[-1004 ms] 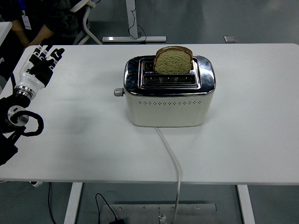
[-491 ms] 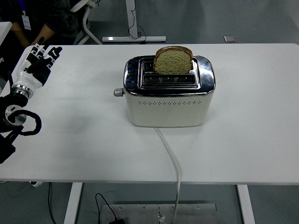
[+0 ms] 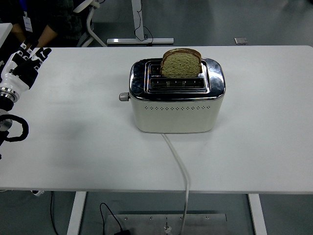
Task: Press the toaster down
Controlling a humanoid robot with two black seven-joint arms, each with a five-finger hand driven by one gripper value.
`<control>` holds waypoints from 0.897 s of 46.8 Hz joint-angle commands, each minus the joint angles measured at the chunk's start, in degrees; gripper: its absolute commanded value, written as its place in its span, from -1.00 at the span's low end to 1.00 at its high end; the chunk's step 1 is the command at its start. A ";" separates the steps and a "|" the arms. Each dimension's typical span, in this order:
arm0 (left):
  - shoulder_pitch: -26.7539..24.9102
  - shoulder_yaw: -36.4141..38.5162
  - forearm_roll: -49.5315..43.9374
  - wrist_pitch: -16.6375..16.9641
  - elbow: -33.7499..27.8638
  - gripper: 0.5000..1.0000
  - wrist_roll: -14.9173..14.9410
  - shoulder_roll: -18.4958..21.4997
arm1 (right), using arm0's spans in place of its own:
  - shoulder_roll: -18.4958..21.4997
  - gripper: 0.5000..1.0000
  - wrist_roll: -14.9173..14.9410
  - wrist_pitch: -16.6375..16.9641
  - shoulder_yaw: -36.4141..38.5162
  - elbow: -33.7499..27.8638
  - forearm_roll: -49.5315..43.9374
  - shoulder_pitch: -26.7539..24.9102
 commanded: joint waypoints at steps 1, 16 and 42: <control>0.01 0.13 1.21 0.01 -0.12 1.00 0.01 0.73 | 0.00 0.99 0.00 0.00 0.00 -0.02 0.08 0.00; -0.43 0.13 13.08 -0.52 -1.18 1.00 0.01 2.84 | 0.00 0.99 0.00 0.00 0.00 0.06 -0.01 0.00; 0.27 0.57 32.24 -1.49 -12.34 1.00 0.10 9.69 | 0.00 0.99 0.00 0.00 0.00 -0.02 -0.01 0.00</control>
